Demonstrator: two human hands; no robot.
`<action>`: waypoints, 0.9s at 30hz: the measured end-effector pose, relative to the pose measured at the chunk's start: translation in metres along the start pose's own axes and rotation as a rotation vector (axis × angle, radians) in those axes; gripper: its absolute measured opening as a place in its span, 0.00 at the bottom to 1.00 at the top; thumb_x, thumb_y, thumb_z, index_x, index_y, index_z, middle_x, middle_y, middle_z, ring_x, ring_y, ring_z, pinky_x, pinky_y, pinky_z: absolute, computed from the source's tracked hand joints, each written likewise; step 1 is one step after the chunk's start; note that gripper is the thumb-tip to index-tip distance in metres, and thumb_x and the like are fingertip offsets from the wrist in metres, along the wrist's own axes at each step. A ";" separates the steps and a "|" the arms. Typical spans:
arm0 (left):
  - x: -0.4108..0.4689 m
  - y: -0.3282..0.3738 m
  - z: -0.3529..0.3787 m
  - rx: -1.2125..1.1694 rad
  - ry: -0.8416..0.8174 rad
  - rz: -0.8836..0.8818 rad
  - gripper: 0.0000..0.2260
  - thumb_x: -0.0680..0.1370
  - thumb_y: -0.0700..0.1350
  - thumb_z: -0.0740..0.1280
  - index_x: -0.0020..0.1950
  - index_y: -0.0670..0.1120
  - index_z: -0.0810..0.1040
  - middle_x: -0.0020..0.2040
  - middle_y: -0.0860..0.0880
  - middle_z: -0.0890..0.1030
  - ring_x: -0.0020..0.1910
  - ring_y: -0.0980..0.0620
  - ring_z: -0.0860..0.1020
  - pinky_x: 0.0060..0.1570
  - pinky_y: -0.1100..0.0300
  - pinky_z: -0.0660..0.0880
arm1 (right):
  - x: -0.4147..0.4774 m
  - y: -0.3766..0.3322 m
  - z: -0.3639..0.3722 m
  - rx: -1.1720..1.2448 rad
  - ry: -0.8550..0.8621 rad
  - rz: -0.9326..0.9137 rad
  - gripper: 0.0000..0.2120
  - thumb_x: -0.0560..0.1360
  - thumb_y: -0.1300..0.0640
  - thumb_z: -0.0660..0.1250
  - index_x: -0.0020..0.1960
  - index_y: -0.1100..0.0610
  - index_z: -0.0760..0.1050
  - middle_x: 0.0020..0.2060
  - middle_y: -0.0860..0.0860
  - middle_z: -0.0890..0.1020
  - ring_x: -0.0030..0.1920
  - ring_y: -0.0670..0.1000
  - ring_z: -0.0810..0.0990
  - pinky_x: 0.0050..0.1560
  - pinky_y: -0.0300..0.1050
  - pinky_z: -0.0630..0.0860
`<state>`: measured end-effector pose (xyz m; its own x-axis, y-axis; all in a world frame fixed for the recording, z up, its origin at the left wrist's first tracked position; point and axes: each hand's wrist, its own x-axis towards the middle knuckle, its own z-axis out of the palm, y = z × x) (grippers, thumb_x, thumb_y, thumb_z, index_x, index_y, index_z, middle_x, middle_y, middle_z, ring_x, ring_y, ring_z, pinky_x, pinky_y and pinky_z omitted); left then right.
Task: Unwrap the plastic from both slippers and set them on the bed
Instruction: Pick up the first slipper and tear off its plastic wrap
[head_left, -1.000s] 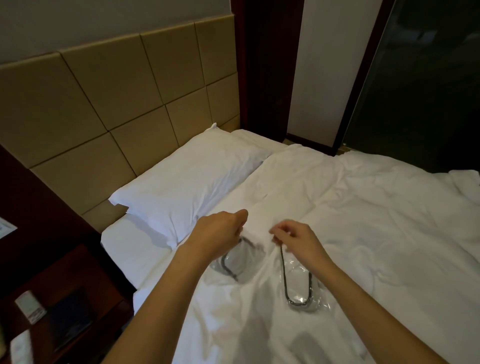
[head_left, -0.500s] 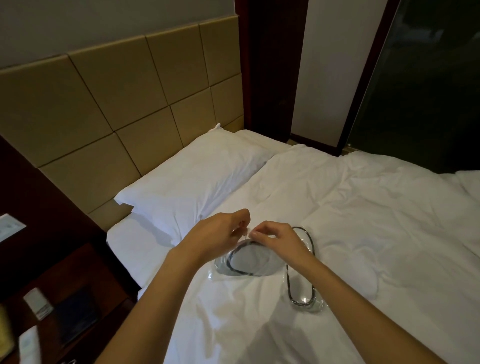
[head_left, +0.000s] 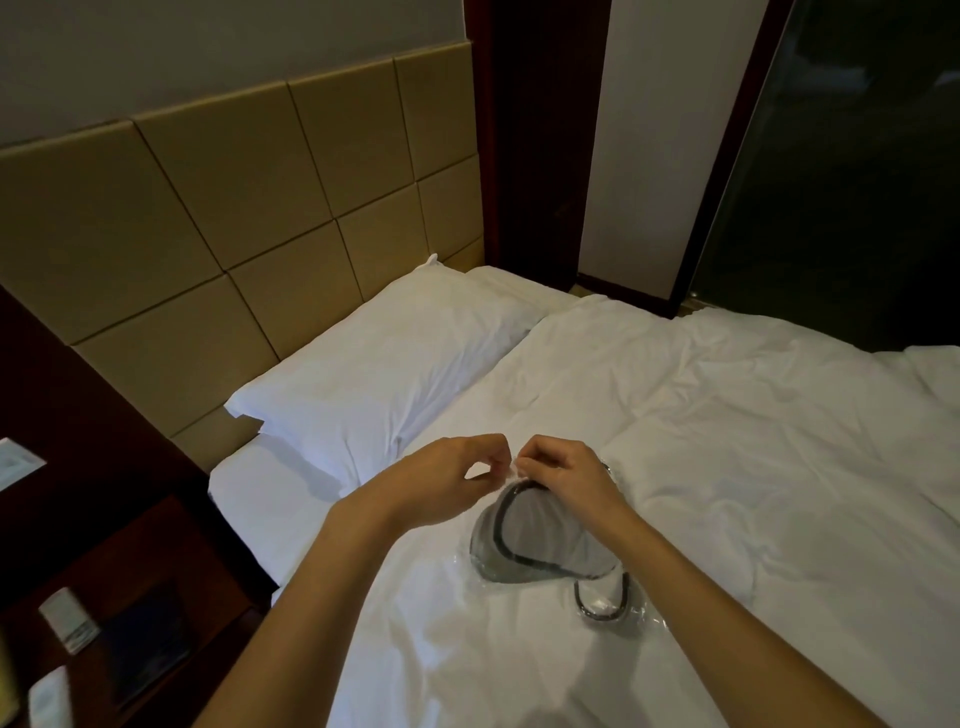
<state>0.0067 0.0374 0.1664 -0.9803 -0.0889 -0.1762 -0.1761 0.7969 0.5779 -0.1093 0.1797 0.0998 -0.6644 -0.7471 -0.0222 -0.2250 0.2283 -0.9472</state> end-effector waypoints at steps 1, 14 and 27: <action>0.000 0.001 0.000 -0.011 0.008 0.006 0.05 0.80 0.48 0.60 0.53 0.51 0.75 0.57 0.56 0.80 0.55 0.56 0.77 0.57 0.56 0.74 | 0.000 0.000 -0.003 0.002 0.002 0.002 0.06 0.75 0.62 0.68 0.39 0.60 0.78 0.33 0.51 0.79 0.38 0.49 0.76 0.47 0.48 0.74; 0.010 0.010 -0.005 0.037 0.141 -0.074 0.12 0.76 0.57 0.66 0.55 0.54 0.74 0.50 0.55 0.82 0.47 0.57 0.79 0.48 0.59 0.78 | 0.010 -0.007 -0.006 -0.161 -0.017 -0.025 0.10 0.77 0.56 0.65 0.38 0.48 0.74 0.34 0.46 0.78 0.38 0.49 0.77 0.48 0.52 0.76; 0.017 0.012 -0.015 0.120 0.264 0.024 0.07 0.77 0.49 0.67 0.51 0.49 0.81 0.50 0.51 0.83 0.43 0.58 0.77 0.44 0.67 0.74 | 0.025 -0.025 -0.012 -0.265 -0.028 -0.073 0.10 0.78 0.55 0.63 0.38 0.46 0.72 0.31 0.43 0.76 0.37 0.47 0.75 0.47 0.51 0.75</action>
<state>-0.0135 0.0363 0.1822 -0.9761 -0.2091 0.0592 -0.1562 0.8644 0.4779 -0.1285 0.1626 0.1267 -0.6204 -0.7837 0.0310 -0.4528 0.3256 -0.8301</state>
